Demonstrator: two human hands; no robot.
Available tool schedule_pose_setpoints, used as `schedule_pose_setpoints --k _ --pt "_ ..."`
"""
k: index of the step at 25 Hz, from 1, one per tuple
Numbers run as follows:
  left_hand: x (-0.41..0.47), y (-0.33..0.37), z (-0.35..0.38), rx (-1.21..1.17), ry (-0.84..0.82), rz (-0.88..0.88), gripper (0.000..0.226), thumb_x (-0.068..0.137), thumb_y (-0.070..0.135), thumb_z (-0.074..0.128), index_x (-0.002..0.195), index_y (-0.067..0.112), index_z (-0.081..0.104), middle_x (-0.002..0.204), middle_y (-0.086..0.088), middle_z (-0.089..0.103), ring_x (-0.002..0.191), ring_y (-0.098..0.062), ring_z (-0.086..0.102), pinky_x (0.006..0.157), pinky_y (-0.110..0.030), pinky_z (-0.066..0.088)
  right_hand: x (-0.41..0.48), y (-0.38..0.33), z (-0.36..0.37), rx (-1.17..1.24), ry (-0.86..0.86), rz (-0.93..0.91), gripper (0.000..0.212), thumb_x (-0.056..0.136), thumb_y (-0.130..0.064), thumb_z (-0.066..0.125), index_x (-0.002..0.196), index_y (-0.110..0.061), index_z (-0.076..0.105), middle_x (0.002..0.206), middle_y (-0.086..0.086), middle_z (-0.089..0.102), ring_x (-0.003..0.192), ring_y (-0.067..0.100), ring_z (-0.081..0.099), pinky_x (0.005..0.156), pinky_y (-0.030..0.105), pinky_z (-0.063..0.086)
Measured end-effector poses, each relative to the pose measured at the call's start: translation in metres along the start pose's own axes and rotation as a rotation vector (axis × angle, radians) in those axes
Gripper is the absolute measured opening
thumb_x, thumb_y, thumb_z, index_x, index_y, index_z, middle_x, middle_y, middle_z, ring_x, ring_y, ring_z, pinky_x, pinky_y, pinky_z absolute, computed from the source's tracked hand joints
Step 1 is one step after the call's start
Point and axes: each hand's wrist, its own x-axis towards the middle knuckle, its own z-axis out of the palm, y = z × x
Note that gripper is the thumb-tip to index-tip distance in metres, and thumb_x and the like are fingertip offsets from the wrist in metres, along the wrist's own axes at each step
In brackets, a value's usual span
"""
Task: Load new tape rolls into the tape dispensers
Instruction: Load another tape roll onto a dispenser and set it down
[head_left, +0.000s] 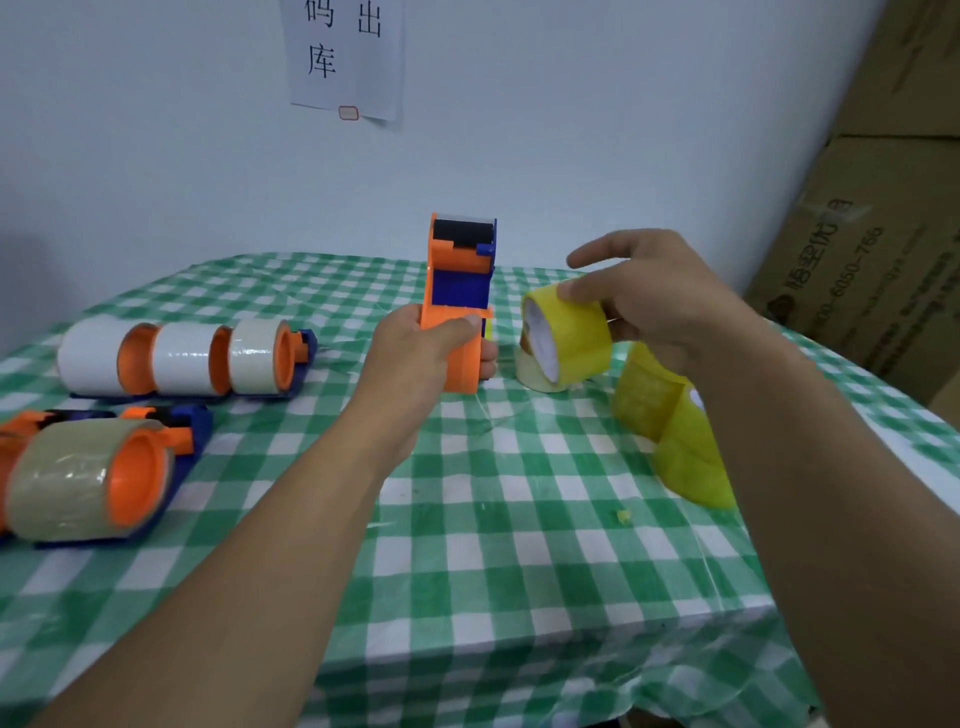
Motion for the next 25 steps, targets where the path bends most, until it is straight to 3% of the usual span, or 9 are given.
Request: schedule_pose_setpoints --k 3,8,11,14,17,19,22,25 --pt "0.009 -0.002 -0.005 0.018 0.009 0.024 0.009 0.097 0.013 0.061 0.105 0.009 0.064 0.078 -0.010 0.074 0.066 -0.019 0.071 0.061 -0.028 0.060 0.013 0.017 0.025 0.260 -0.035 0.051 0.027 0.085 -0.003 0.076 0.110 -0.008 0.068 0.096 0.016 0.072 0.071 0.023 0.072 0.058 0.035 0.059" --pt "0.039 -0.013 -0.012 0.138 0.039 0.073 0.018 0.092 0.020 0.066 0.107 0.011 0.068 0.096 -0.008 0.076 0.084 -0.022 0.074 0.083 -0.044 0.061 0.031 0.034 0.059 0.521 -0.071 0.021 0.029 0.086 0.000 0.074 0.113 0.000 0.064 0.091 0.020 0.073 0.073 0.027 0.074 0.060 0.037 0.059" --pt "0.056 -0.018 -0.015 0.199 0.072 0.108 0.035 0.079 0.029 0.067 0.107 0.009 0.069 0.100 -0.013 0.075 0.090 -0.027 0.072 0.086 -0.051 0.058 0.043 0.043 0.075 0.518 -0.065 -0.029 0.032 0.083 -0.002 0.078 0.112 -0.002 0.065 0.100 0.025 0.072 0.082 0.034 0.075 0.066 0.045 0.062" --pt "0.070 -0.024 -0.021 0.124 0.109 0.134 0.037 0.075 0.027 0.062 0.101 0.001 0.067 0.092 -0.016 0.070 0.081 -0.025 0.066 0.077 -0.043 0.053 0.054 0.050 0.088 0.473 -0.064 -0.068 0.028 0.083 -0.008 0.080 0.108 -0.004 0.068 0.105 0.025 0.072 0.094 0.039 0.073 0.072 0.054 0.062" --pt "0.073 -0.032 -0.024 0.074 0.092 0.148 0.039 0.086 0.028 0.066 0.107 -0.005 0.066 0.098 -0.020 0.072 0.083 -0.029 0.068 0.076 -0.041 0.055 0.058 0.057 0.094 0.500 -0.105 -0.083 0.012 0.092 -0.012 0.072 0.101 -0.004 0.070 0.090 0.013 0.072 0.079 0.028 0.073 0.064 0.042 0.061" --pt "0.073 -0.038 -0.026 0.093 0.105 0.156 0.031 0.088 0.026 0.071 0.105 0.000 0.068 0.101 -0.019 0.074 0.087 -0.028 0.072 0.074 -0.039 0.059 0.060 0.063 0.099 0.445 -0.093 -0.083 0.018 0.091 -0.019 0.074 0.105 -0.008 0.070 0.087 0.007 0.071 0.072 0.018 0.070 0.061 0.032 0.056" --pt "0.071 -0.042 -0.027 0.049 0.123 0.167 0.021 0.091 0.015 0.070 0.107 0.002 0.069 0.103 -0.018 0.074 0.088 -0.025 0.074 0.071 -0.031 0.059 0.061 0.071 0.105 0.364 -0.167 -0.003 0.046 0.086 -0.044 0.075 0.120 -0.015 0.067 0.110 0.010 0.072 0.094 0.022 0.073 0.075 0.036 0.060" --pt "0.068 -0.043 -0.029 -0.005 0.113 0.193 0.027 0.094 0.014 0.065 0.112 -0.006 0.065 0.103 -0.020 0.073 0.087 -0.029 0.072 0.071 -0.032 0.060 0.055 0.073 0.107 0.416 -0.280 0.053 0.040 0.095 -0.044 0.063 0.120 -0.012 0.068 0.112 0.014 0.074 0.100 0.029 0.074 0.087 0.048 0.061"
